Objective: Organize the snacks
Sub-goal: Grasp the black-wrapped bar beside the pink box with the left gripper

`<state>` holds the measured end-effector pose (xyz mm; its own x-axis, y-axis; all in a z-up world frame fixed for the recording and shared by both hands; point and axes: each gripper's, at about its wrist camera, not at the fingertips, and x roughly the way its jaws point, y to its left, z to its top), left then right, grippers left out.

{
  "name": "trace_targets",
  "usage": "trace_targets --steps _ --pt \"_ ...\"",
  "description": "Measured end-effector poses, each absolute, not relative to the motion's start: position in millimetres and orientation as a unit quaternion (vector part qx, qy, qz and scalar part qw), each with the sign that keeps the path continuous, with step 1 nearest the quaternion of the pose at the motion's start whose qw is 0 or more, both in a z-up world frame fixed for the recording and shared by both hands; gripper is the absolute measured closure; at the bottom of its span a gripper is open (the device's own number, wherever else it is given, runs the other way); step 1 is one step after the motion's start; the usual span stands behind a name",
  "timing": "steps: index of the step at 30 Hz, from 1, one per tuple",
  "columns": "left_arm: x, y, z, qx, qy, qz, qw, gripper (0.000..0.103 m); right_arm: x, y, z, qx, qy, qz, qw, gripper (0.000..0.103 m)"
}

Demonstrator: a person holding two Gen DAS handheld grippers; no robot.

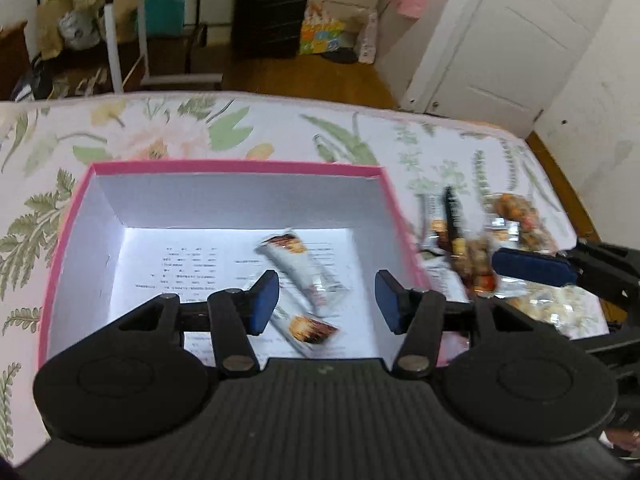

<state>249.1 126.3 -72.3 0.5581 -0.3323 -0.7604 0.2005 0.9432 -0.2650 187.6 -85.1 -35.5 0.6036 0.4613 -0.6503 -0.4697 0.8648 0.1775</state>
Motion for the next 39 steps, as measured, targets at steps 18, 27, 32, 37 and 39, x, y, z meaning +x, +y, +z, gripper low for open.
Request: trace_targets --steps 18,27,32,37,39 --pt "149 52 -78 -0.140 0.467 -0.193 0.851 0.052 130 -193 -75 0.128 0.438 0.194 0.869 0.033" --pt "168 29 -141 -0.085 0.488 -0.138 0.858 0.055 139 -195 -157 0.142 0.550 0.210 0.796 0.032" --pt "180 14 -172 -0.078 0.502 -0.127 0.852 0.057 144 -197 -184 0.132 0.534 0.188 0.814 0.032" --pt "184 11 -197 -0.088 0.514 -0.117 0.845 0.057 147 -201 -189 0.149 0.492 0.182 0.838 0.029" --pt "186 13 -202 -0.119 0.517 -0.132 0.837 0.060 148 -200 -193 0.156 0.485 0.182 0.841 0.026"
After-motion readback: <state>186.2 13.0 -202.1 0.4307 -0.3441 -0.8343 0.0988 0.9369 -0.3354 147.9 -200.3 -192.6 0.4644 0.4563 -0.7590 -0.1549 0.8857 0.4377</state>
